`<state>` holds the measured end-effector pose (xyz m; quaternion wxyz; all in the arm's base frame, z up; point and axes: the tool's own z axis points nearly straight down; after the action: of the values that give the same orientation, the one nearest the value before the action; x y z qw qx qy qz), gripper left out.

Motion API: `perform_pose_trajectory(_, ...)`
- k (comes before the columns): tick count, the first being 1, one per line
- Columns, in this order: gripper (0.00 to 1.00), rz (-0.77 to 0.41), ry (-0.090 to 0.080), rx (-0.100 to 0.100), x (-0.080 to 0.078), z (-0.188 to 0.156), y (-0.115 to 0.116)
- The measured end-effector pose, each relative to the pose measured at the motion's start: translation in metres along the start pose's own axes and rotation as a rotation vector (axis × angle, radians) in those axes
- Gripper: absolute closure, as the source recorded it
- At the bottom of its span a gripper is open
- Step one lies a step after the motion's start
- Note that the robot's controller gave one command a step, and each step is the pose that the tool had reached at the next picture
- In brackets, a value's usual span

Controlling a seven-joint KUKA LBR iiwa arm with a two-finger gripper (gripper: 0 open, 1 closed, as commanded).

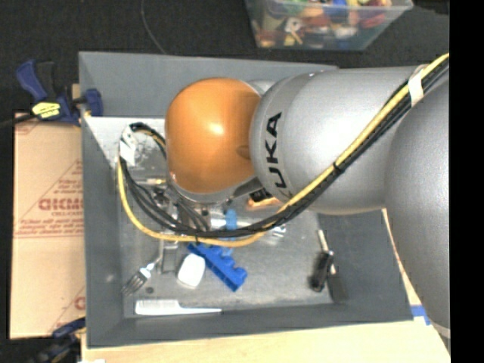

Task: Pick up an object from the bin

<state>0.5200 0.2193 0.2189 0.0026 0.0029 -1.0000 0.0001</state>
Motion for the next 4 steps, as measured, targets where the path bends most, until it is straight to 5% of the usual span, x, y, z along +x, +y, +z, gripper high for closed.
perform_pose_trajectory(1,0.0,0.005,-0.007,-0.002,-0.002,-0.005,-0.001)
perform_pose_trajectory(2,0.0,-0.259,-0.009,0.0,-0.007,0.105,0.013)
perform_pose_trajectory(3,0.0,-0.443,-0.017,-0.001,-0.024,0.148,0.003)
perform_pose_trajectory(4,0.0,-0.631,-0.017,0.0,-0.025,0.117,0.006)
